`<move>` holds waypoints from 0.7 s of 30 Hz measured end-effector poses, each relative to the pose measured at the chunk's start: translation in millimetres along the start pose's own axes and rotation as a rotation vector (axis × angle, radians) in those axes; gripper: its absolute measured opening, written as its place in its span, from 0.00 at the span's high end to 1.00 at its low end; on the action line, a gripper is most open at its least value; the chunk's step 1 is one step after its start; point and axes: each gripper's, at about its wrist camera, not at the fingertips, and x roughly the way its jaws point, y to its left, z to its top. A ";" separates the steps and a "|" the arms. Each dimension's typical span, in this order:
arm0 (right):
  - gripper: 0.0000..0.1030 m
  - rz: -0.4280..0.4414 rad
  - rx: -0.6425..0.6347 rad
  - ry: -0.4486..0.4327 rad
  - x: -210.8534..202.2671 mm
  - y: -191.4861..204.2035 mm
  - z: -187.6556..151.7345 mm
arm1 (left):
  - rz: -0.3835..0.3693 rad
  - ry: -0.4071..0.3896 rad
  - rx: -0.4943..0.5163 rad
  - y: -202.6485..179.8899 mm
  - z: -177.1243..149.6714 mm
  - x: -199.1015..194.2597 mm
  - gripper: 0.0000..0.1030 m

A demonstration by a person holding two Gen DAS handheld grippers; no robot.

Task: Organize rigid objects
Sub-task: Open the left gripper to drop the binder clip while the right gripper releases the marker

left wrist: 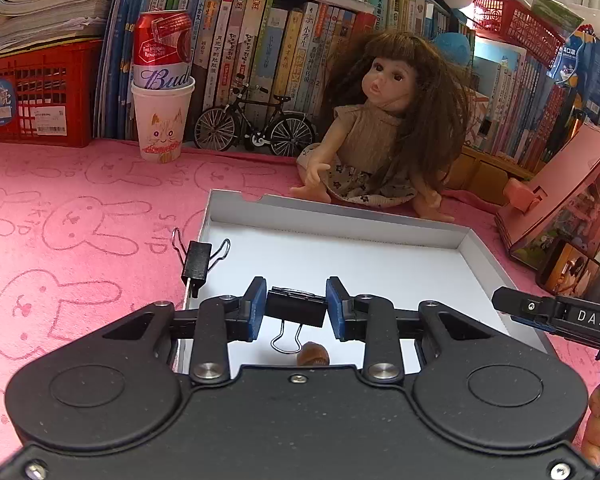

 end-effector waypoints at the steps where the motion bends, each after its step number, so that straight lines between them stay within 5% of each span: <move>1: 0.52 -0.003 0.002 0.001 1.2 0.1 -0.4 | 0.002 0.002 0.004 -0.3 -0.6 1.6 0.70; 7: 0.50 -0.010 0.002 0.005 3.6 -0.5 -1.6 | -0.004 -0.003 0.024 -2.5 -6.3 1.9 0.70; 10: 0.44 -0.004 -0.001 -0.004 1.4 -1.0 -1.7 | -0.014 -0.016 0.038 -5.6 -6.0 -3.6 0.56; 21: 0.23 0.030 -0.072 -0.044 -23.1 8.0 -8.3 | -0.050 -0.067 0.098 -19.0 -12.7 -37.8 0.34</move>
